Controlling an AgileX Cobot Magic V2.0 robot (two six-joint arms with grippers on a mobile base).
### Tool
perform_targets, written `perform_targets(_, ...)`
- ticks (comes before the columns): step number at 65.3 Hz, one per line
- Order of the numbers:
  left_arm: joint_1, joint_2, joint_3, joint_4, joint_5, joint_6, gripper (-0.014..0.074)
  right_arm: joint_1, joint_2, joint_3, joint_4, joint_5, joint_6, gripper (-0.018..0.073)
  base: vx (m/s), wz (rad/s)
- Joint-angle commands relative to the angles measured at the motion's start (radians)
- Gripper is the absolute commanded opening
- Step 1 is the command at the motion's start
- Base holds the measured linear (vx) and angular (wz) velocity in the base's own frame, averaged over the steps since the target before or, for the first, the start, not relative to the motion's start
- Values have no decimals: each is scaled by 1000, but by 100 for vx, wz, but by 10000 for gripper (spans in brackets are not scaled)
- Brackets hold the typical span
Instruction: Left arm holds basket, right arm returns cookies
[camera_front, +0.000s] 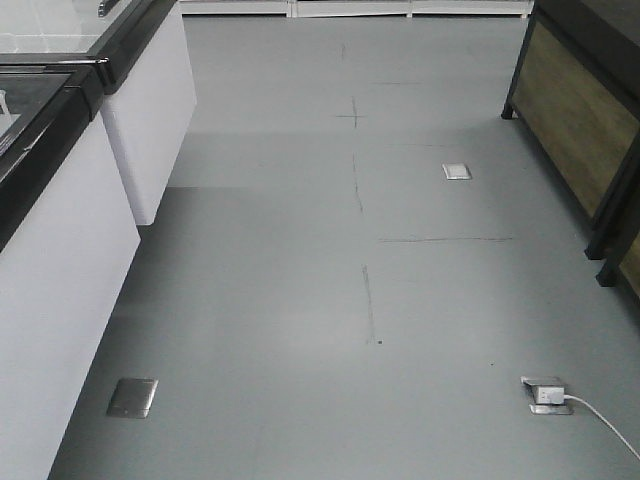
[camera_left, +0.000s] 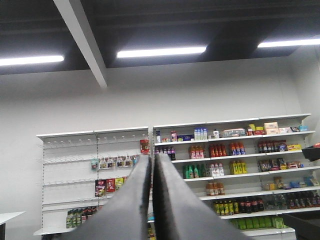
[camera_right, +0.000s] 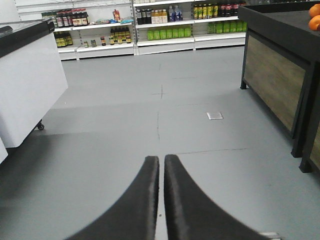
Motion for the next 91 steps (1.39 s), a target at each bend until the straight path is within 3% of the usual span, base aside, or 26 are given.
perform_targets(1,-6,125,-126,-1,6,4,3,-7,-12,18,-8,-70,-2,-6,0,0)
perform_targets(13,-6,307,-296,-2,87,3,19,-7,-12,18,-8,-70,-2,-6,0,0)
perform_targets(25,-6,449,-330,-11,98,1,79,-7,-12,18,-8,-70,-2,-6,0,0)
perform_targets(52,-6,636,-330,-36,164,-7,422,-7,-12,18,-8,-70,-2,-6,0,0)
perform_targets(59,-6,651,-330,-36,161,-8,475,-7,-12,18,-8,-70,-2,-6,0,0)
perform_targets(91,-5,660,-327,-35,130,-8,486,-7,-12,18,-8,-70,-2,-6,0,0)
